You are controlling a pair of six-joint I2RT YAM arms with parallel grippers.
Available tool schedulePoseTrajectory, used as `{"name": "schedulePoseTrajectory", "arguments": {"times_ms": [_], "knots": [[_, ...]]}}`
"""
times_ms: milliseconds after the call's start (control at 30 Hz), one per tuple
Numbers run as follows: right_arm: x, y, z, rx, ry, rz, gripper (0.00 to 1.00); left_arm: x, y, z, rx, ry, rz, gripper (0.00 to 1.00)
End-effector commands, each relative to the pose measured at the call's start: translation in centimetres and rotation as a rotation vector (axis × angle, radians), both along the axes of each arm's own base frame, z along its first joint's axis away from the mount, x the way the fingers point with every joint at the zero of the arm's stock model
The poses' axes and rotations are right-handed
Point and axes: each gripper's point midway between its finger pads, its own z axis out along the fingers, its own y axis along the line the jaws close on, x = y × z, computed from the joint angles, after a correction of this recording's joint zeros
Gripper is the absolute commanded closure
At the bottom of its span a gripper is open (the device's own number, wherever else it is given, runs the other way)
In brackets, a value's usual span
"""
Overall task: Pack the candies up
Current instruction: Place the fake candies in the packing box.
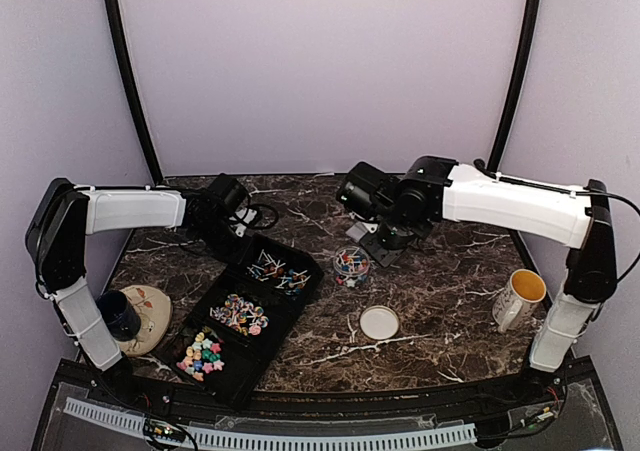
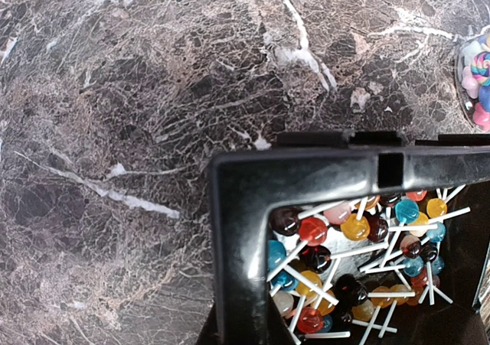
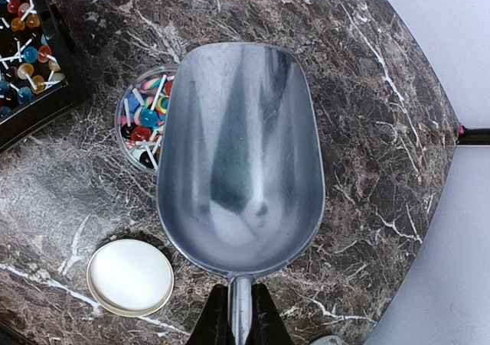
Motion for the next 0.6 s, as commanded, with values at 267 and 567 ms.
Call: {"name": "schedulePoseTrajectory", "arguments": {"times_ms": [267,567], "knots": [[-2.6,-3.2,-0.5,-0.072,0.048,0.077,1.00,0.8,-0.2,2.2,-0.038,-0.070,0.008,1.00],[-3.9,-2.7,-1.6,-0.125,0.085,0.144,1.00,0.8,-0.2,2.3,-0.040,-0.071,0.010,1.00]]}}
